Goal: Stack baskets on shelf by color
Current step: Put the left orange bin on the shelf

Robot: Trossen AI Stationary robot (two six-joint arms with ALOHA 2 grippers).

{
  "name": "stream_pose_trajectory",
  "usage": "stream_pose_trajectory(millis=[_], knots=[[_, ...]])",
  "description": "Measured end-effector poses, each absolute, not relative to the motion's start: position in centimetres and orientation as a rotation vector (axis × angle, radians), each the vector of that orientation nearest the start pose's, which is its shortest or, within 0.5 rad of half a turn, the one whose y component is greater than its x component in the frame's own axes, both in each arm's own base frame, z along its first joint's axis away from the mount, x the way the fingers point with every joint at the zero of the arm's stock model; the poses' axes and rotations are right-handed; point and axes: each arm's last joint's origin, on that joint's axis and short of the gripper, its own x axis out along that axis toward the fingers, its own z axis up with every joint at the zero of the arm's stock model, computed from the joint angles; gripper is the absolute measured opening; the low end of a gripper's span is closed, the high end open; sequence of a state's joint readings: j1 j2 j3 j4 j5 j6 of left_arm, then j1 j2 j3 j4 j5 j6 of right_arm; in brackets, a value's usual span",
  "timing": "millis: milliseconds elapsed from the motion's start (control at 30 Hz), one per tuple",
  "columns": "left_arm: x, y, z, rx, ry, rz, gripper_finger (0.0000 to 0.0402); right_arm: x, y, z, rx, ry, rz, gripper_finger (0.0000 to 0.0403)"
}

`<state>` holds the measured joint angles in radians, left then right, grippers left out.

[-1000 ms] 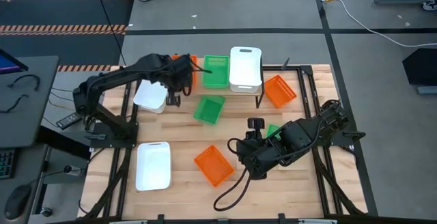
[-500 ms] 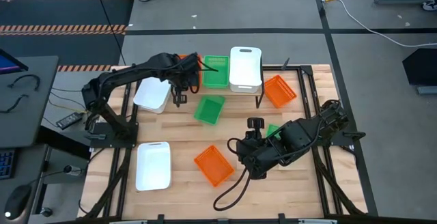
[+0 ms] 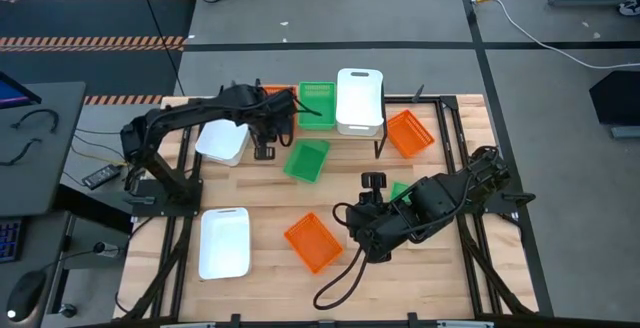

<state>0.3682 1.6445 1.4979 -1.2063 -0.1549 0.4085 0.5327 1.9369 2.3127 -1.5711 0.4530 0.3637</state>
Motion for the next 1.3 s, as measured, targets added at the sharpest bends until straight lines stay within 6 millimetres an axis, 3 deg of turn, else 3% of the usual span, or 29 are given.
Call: stream_pose_trajectory(millis=[367,600,900,1100,1300], knots=[[28.1,11.5,30.0,0.192,1.459,0.203,0.0071,31.2,16.9,40.8,-0.236,1.036,-0.120,0.0168],[27.8,12.5,30.4,0.216,1.440,0.298,0.0079,31.2,16.9,40.8,-0.228,1.035,-0.124,0.0168],[27.2,13.8,30.4,0.111,1.425,0.391,0.0058,31.2,16.9,40.8,-0.213,1.033,-0.133,0.0168],[27.3,13.5,30.4,0.001,1.386,0.329,0.0036,31.2,17.0,40.8,-0.215,1.034,-0.132,0.0168],[27.6,12.8,30.4,0.020,1.395,0.293,0.0017,31.2,17.0,40.8,-0.219,1.034,-0.130,0.0168]])
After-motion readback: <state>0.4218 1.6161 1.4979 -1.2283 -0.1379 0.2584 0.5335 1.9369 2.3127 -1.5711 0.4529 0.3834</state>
